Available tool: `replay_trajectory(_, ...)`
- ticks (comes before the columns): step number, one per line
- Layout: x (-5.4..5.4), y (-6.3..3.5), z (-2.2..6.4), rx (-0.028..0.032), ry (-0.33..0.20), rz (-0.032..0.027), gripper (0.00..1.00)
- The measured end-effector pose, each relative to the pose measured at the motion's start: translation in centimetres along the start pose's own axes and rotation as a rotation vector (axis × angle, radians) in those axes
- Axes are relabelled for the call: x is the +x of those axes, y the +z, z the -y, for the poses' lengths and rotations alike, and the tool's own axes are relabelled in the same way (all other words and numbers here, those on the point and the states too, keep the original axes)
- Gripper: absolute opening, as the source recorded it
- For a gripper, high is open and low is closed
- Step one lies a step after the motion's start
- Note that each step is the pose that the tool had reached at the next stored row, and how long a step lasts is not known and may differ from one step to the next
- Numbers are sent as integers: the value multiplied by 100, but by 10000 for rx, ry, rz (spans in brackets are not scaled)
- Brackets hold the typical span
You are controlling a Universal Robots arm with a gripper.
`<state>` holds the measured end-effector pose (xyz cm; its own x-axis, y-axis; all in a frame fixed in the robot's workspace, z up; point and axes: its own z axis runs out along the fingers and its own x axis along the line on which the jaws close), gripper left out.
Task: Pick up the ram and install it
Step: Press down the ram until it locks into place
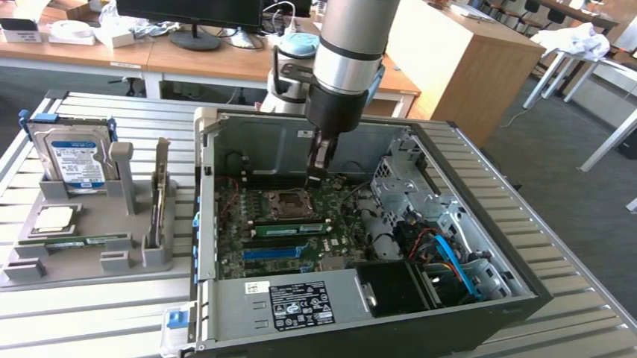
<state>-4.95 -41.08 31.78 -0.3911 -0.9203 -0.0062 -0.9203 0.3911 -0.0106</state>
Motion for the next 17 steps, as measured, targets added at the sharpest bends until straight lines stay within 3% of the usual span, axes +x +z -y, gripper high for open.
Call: replay_trajectory(17, 0, 8, 0, 17, 2730, -29, 10)
